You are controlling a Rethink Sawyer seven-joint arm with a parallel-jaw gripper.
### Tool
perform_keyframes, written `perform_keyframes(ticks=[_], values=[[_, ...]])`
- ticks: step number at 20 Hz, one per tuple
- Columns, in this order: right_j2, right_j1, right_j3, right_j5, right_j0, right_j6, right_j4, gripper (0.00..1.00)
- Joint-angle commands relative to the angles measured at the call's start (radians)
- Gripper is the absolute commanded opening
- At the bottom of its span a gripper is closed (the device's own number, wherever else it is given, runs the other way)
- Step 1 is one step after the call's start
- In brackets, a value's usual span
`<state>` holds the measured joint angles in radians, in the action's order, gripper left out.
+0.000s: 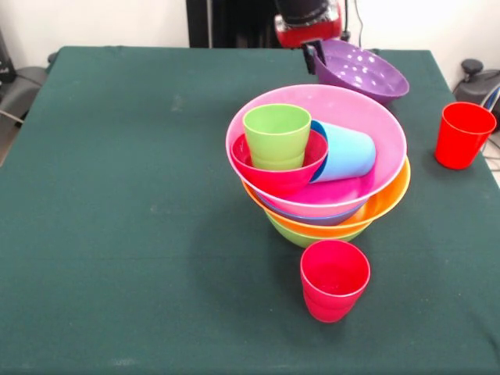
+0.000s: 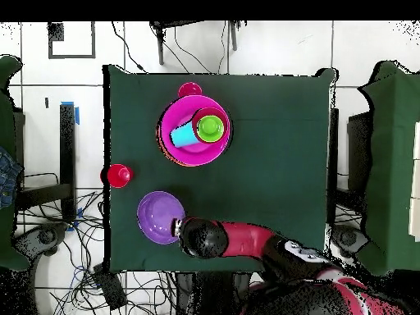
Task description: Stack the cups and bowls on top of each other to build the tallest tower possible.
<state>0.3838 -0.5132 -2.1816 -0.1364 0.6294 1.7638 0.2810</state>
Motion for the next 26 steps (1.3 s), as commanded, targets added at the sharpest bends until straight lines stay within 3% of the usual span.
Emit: perform_keyframes(ticks=[1,6,13,16,19,22,26], values=[[0.267,-0.109,-0.179,0.14,0.165,0.131,0.035,0.0],[0.43,-0.1,-0.225,0.156,0.264,0.135,0.012,0.0],[0.583,-0.06,-0.244,0.184,0.361,0.126,0.02,0.0],[0.636,-0.074,-0.265,0.193,0.391,0.195,-0.043,0.0],[0.67,-0.079,-0.265,0.194,0.425,0.193,-0.043,0.0],[0.689,-0.061,-0.24,0.121,0.494,0.134,-0.024,0.0],[0.606,-0.056,-0.178,-0.003,0.538,0.047,0.003,0.0]])
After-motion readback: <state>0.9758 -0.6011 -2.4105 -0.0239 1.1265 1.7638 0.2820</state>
